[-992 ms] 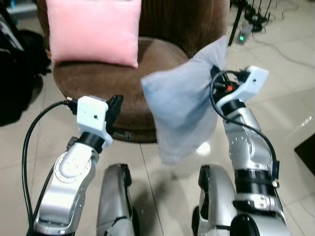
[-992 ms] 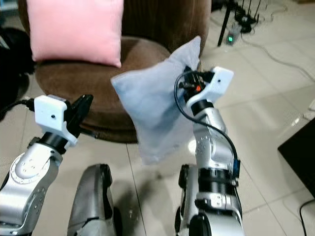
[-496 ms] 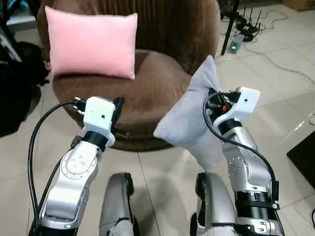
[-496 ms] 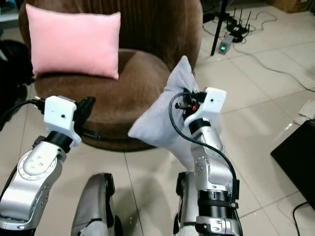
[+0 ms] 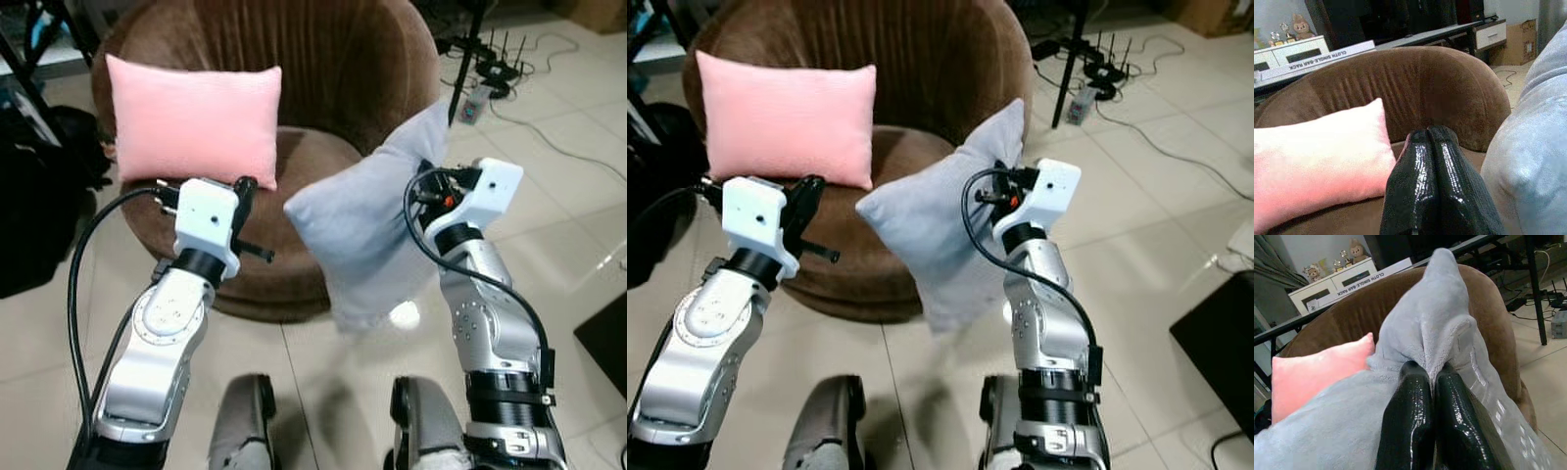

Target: Move the pillow to the sofa from floor

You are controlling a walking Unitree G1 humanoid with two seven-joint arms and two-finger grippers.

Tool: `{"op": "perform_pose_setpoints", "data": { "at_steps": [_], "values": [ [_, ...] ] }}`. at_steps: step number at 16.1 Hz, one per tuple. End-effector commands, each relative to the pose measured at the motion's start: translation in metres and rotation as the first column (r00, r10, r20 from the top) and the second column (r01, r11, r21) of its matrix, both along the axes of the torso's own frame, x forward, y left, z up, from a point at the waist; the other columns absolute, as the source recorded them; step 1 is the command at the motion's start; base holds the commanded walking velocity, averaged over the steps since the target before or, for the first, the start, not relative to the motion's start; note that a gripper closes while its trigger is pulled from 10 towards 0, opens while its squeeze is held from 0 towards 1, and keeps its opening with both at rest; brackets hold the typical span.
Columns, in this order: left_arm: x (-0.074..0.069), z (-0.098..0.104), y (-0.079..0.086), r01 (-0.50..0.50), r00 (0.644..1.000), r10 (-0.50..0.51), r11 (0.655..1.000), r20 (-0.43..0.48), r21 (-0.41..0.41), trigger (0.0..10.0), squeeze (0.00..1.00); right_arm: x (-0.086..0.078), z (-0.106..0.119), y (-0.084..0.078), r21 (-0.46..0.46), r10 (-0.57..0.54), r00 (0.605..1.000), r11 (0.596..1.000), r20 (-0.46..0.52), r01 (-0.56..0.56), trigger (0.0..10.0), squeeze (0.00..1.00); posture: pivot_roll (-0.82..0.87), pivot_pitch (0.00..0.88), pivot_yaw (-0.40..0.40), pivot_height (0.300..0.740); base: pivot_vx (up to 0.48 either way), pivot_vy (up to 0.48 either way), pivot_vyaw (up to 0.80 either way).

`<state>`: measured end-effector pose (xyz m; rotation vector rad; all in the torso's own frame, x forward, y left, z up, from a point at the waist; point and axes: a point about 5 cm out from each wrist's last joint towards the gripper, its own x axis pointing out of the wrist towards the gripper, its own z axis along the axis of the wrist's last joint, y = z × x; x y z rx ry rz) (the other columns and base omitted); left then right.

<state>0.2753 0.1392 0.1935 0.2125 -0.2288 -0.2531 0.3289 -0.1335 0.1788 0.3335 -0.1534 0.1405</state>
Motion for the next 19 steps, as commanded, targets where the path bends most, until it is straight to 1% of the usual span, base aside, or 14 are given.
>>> {"op": "perform_pose_setpoints", "data": {
  "at_steps": [1, 14, 15, 16, 18, 19],
  "values": [
    [0.001, -0.003, 0.001, -0.001, 1.0, 0.001, 1.0, -0.015, 0.005, 10.0, 0.0, 0.0, 0.016, -0.001, 0.004, -0.005, 0.998, 1.0, 0.068, 0.004, 10.0, 0.0, 0.08, 0.026, 0.045, 0.627, 0.0, 0.0, 0.0],
    [0.001, -0.003, 0.001, -0.001, 1.0, 0.001, 1.0, -0.015, 0.005, 10.0, 0.0, 0.0, 0.016, -0.001, 0.004, -0.005, 0.998, 1.0, 0.068, 0.004, 10.0, 0.0, 0.08, 0.026, 0.045, 0.627, 0.0, 0.0, 0.0],
    [0.004, 0.001, -0.001, 0.022, 1.0, -0.022, 1.0, 0.011, 0.008, 10.0, 0.0, 0.003, 0.032, -0.006, 0.021, -0.026, 0.994, 0.999, 0.105, 0.024, 10.0, 0.0, 0.06, 0.007, 0.047, 0.637, 0.0, 0.0, 0.0],
    [0.006, 0.006, -0.003, 0.044, 0.998, -0.044, 0.999, 0.038, 0.008, 10.0, 0.0, 0.005, 0.053, -0.011, 0.049, -0.038, 0.986, 0.998, 0.162, 0.03, 10.0, 0.0, 0.06, 0.007, 0.048, 0.647, 0.0, 0.0, 0.0],
    [0.007, 0.007, -0.005, 0.053, 0.998, -0.053, 0.999, 0.041, 0.007, 10.0, 0.0, 0.005, 0.056, -0.011, 0.053, -0.031, 0.985, 0.998, 0.169, 0.022, 10.0, 0.0, 0.06, 0.005, 0.048, 0.662, 0.0, 0.0, 0.0],
    [0.008, 0.006, -0.006, 0.058, 0.998, -0.058, 0.998, 0.036, 0.002, 10.0, 0.0, 0.005, 0.051, -0.01, 0.041, -0.021, 0.988, 0.999, 0.154, 0.015, 10.0, 0.0, 0.05, 0.002, 0.047, 0.672, 0.0, 0.0, 0.0]
  ]
}}
